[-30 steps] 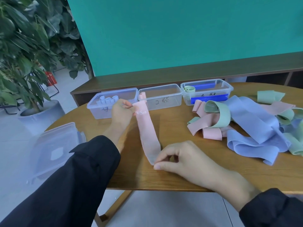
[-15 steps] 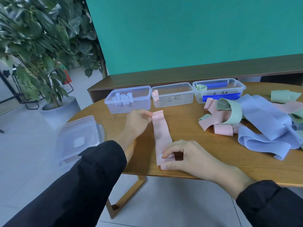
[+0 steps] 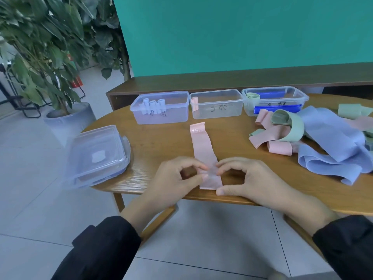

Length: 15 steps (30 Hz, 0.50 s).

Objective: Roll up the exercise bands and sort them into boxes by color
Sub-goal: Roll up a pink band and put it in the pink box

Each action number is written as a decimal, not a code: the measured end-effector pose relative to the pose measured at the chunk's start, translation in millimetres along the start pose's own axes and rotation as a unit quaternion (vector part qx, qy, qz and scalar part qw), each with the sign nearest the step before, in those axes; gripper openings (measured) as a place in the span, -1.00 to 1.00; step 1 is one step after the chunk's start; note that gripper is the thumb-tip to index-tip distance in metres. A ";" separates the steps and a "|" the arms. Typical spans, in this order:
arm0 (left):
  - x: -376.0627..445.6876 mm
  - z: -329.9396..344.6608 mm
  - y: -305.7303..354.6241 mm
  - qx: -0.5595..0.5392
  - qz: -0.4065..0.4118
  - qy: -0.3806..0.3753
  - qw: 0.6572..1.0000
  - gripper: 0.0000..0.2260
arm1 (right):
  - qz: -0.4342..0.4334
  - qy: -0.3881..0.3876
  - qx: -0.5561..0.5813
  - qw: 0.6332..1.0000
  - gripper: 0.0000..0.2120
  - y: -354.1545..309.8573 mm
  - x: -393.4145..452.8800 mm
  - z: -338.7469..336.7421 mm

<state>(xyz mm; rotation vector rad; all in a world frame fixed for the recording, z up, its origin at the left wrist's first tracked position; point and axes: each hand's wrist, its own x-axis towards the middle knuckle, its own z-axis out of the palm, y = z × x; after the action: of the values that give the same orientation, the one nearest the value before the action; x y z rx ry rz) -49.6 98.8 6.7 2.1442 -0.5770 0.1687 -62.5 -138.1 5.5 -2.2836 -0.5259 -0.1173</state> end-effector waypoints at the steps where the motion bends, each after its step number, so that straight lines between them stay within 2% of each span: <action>1: -0.9 0.8 -3.8 0.024 0.013 0.001 1.000 -0.85 | -0.004 -0.002 -0.020 1.000 -0.62 -1.0 0.6 0.8; 3: -0.3 3.0 -10.0 0.088 0.009 0.007 0.996 -0.75 | 0.006 -0.015 -0.057 0.998 -0.43 -2.1 2.3 1.6; 5: 1.9 6.6 -13.2 0.147 -0.018 0.013 0.989 -0.57 | 0.036 -0.050 -0.094 0.994 -0.23 -2.3 3.9 1.6; 7: 3.1 9.3 -11.6 0.165 -0.040 0.000 0.986 -0.48 | 0.037 -0.089 -0.132 0.987 -0.14 -2.6 7.1 2.8; 10: 2.7 10.5 -8.9 0.177 -0.038 -0.011 0.983 -0.53 | 0.031 -0.115 -0.164 0.979 -0.13 -4.6 11.0 3.9; 15: -0.6 10.4 -14.0 0.159 -0.012 0.046 0.986 -0.74 | 0.019 -0.132 -0.206 0.969 -0.14 -3.2 11.8 5.5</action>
<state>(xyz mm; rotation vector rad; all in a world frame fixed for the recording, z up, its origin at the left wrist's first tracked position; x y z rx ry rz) -44.7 97.8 -10.0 2.4360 -0.4947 0.3658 -53.5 -128.2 6.7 -2.7357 -0.6401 0.1110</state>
